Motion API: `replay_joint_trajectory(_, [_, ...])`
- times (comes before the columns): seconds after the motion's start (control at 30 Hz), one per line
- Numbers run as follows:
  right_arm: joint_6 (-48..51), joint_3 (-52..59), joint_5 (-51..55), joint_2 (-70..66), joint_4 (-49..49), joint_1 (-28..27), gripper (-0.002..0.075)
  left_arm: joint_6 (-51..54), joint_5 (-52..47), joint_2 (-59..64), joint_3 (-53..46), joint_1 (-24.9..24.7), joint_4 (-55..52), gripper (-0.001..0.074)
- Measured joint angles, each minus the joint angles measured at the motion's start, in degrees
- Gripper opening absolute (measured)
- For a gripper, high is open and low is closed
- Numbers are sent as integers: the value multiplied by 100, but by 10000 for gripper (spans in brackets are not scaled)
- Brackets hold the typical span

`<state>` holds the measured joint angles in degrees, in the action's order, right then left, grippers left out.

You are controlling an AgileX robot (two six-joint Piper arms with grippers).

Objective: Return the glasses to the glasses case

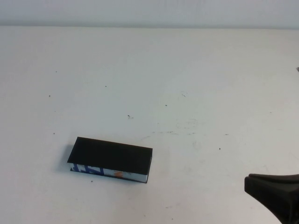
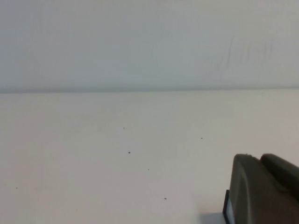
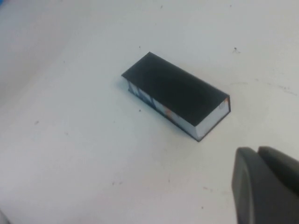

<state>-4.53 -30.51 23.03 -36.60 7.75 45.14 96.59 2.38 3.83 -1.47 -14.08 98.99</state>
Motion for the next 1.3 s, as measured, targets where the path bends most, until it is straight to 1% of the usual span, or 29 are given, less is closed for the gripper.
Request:
replay_joint_trajectory(0.1, [0,501,-744,42,212,0,-11,11,66,0,0,0,26,0])
replay_joint_trajectory(0.17, [0,693,-991,42,396,0,-11,11,96,0,0,0,38,0])
replay_joint_trajectory(0.27, [0,888,-1029,42,492,0,-11,13,117,0,0,0,38,0])
replay_joint_trajectory(0.43, [0,981,-723,42,590,0,-11,13,144,0,0,0,38,0])
replay_joint_trajectory(0.6, [0,981,-655,42,123,0,-11,13,144,0,0,0,38,1])
replay_joint_trajectory(0.7, [-63,1097,-896,95,-264,-68,-11,13,144,0,0,0,38,1])
replay_joint_trajectory(0.77, [-88,1231,-1137,214,-448,-389,-11,13,144,0,0,0,38,1])
replay_joint_trajectory(0.8, [-103,1341,-1268,321,-509,-670,-11,13,144,0,0,0,38,0])
replay_joint_trajectory(0.87, [-129,1600,-1486,603,-573,-1318,-11,13,159,0,0,0,38,0])
replay_joint_trajectory(0.93, [-153,1965,-1688,1035,-580,-2133,-11,13,222,0,0,0,38,0])
replay_joint_trajectory(1.07, [-153,2736,-2059,1993,-622,-3390,-11,13,246,0,-4,0,38,0])
replay_joint_trajectory(1.13, [-153,3054,-2126,2461,-642,-3762,-11,13,246,0,-4,0,38,0])
replay_joint_trajectory(1.17, [-153,3133,-2100,2635,-667,-3860,-11,13,248,0,-4,0,38,0])
replay_joint_trajectory(1.3, [-153,3197,-1393,3332,-689,-4064,-11,13,258,0,-4,0,38,0])
